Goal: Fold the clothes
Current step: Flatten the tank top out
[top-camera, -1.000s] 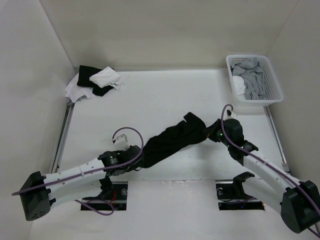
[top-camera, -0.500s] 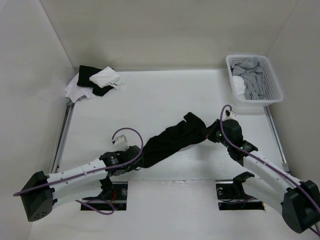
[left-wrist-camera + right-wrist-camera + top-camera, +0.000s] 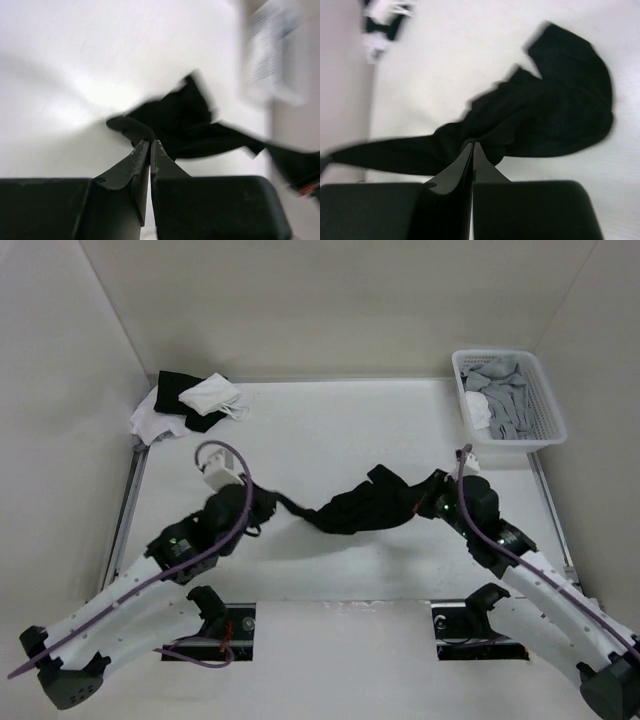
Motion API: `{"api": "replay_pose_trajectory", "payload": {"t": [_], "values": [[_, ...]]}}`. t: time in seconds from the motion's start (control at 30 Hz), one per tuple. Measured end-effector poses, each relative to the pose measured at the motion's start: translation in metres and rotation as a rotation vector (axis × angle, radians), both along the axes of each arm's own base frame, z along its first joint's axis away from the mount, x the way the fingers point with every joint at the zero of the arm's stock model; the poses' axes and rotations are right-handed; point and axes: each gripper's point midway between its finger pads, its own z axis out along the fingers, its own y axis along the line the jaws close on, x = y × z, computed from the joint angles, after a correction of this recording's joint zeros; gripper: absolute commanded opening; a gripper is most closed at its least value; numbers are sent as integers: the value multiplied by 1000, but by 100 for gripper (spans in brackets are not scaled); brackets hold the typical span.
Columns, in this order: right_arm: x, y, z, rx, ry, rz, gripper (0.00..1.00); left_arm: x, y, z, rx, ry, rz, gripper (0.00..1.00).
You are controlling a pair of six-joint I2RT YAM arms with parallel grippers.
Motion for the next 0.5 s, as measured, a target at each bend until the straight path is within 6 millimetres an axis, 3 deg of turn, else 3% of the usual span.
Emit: {"api": "replay_pose_trajectory", "payload": {"t": [0.1,0.23,0.37,0.5], "values": [[-13,9,85,63,-155,43,0,24,12,108,-104,-254,43,2],[-51,8,201,174,-365,95,0,30,36,197,-171,-470,95,2],[-96,-7,289,278,-497,143,0,27,49,249,-205,-586,114,2],[-118,-23,340,341,-566,159,0,25,63,284,-223,-678,148,3]]}}
